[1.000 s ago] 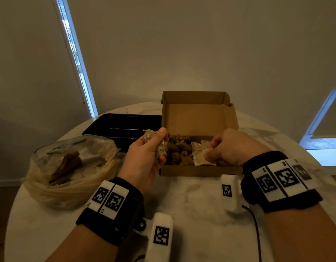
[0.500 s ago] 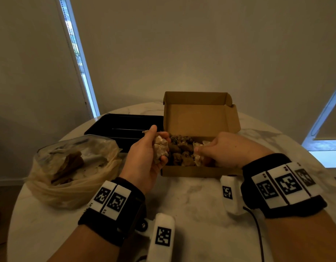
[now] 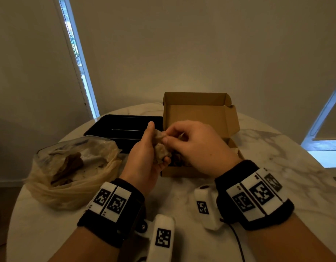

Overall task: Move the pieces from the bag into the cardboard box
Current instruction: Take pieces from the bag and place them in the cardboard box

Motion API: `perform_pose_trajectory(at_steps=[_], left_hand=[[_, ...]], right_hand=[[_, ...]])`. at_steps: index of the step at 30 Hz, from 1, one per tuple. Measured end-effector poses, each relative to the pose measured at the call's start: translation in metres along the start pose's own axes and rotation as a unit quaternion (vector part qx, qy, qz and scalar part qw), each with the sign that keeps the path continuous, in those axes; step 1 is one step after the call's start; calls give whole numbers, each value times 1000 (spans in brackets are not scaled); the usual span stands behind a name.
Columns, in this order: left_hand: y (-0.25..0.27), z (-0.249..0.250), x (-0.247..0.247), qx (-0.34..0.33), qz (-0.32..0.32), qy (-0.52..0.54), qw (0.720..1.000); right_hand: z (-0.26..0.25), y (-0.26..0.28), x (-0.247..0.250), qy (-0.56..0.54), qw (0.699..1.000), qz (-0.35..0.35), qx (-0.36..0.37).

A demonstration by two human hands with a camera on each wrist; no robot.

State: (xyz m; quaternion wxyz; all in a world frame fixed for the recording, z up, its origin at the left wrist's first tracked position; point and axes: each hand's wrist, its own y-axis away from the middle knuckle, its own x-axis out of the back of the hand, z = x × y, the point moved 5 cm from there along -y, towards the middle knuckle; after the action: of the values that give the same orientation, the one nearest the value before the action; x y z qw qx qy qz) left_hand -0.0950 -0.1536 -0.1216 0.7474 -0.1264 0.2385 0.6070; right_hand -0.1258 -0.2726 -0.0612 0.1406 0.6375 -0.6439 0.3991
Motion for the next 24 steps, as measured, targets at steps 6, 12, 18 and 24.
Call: perform_pose_trajectory(at_steps=[6,12,18,24], left_hand=[[-1,1,-3,-1,-7,1,1000],[1,0,-6,-6,-37,0,999],[-1,-1,-4,-6,-39,14,999],[-1,-2,-4,-11,-24,7,1000]], right_hand=[[12,-2,10,-72,994,73,-27],[31,-10,17,-100,982,140,-73],[39,-8,18,-139,976,117,-118],[39,-5,11,-204,966,49,-150]])
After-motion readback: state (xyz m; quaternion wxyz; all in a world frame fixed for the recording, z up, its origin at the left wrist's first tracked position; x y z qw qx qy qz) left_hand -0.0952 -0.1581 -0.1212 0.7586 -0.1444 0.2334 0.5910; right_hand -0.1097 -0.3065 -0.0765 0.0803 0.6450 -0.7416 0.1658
